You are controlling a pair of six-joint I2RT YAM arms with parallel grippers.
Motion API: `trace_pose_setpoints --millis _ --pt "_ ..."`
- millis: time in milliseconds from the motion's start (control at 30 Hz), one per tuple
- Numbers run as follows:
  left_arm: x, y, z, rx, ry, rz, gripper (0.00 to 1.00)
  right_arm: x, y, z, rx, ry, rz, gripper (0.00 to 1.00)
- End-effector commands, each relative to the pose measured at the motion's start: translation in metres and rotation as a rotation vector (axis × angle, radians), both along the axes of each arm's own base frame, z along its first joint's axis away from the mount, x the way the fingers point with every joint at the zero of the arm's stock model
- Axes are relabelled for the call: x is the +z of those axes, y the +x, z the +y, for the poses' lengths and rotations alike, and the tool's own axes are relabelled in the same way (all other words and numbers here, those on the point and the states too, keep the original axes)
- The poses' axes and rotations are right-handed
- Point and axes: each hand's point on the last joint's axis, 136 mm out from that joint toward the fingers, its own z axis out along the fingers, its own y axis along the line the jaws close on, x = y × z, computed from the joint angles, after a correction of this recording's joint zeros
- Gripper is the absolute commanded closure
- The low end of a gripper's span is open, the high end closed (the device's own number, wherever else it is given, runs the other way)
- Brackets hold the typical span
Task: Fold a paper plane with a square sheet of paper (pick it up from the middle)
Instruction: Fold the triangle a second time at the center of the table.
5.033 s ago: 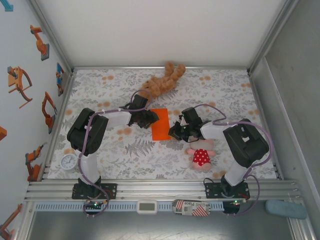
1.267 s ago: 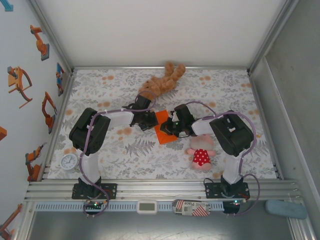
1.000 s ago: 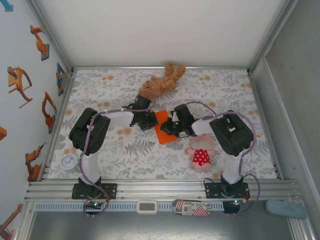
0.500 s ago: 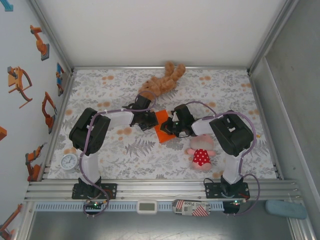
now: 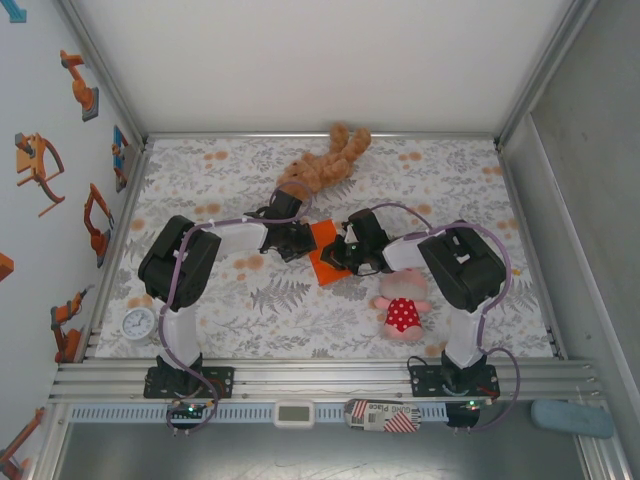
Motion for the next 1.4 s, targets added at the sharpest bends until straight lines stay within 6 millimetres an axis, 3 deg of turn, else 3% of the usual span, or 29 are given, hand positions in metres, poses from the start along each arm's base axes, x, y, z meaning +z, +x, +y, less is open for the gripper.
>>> trace_pose_setpoints --millis 0,100,267,400,567,733,933,1033,1267,1367 --pt "-0.011 -0.006 0.009 -0.011 0.061 0.031 0.90 -0.014 -0.008 -0.002 0.001 -0.024 0.031 1.00" --pt "-0.005 -0.003 0.008 -0.012 0.053 0.021 0.90 -0.016 -0.008 -0.003 -0.002 -0.031 0.033 1.00" --pt "0.025 0.010 0.008 0.006 0.035 -0.040 0.87 -0.017 -0.008 -0.005 -0.007 -0.046 0.041 1.00" --pt "0.045 0.022 0.027 0.067 0.085 -0.088 0.84 -0.018 -0.008 -0.005 -0.006 -0.058 0.051 0.99" --pt "0.059 0.026 0.053 0.131 0.104 -0.123 0.81 -0.015 -0.007 -0.004 -0.005 -0.056 0.050 0.87" --pt "0.070 0.021 0.064 0.151 0.092 -0.142 0.79 -0.010 -0.004 -0.001 -0.004 -0.041 0.043 0.70" --pt "0.071 0.011 0.064 0.153 0.052 -0.135 0.79 -0.008 -0.003 0.000 -0.002 -0.040 0.039 0.67" --pt "0.070 0.007 0.055 0.135 0.000 -0.121 0.79 -0.009 -0.004 -0.001 -0.002 -0.046 0.041 0.69" --pt "0.065 -0.007 0.019 0.040 -0.074 -0.100 0.87 -0.023 -0.009 -0.011 0.000 -0.117 0.065 0.96" --pt "0.056 -0.014 0.005 -0.005 -0.066 -0.088 0.91 -0.029 -0.011 -0.016 -0.004 -0.153 0.083 1.00"
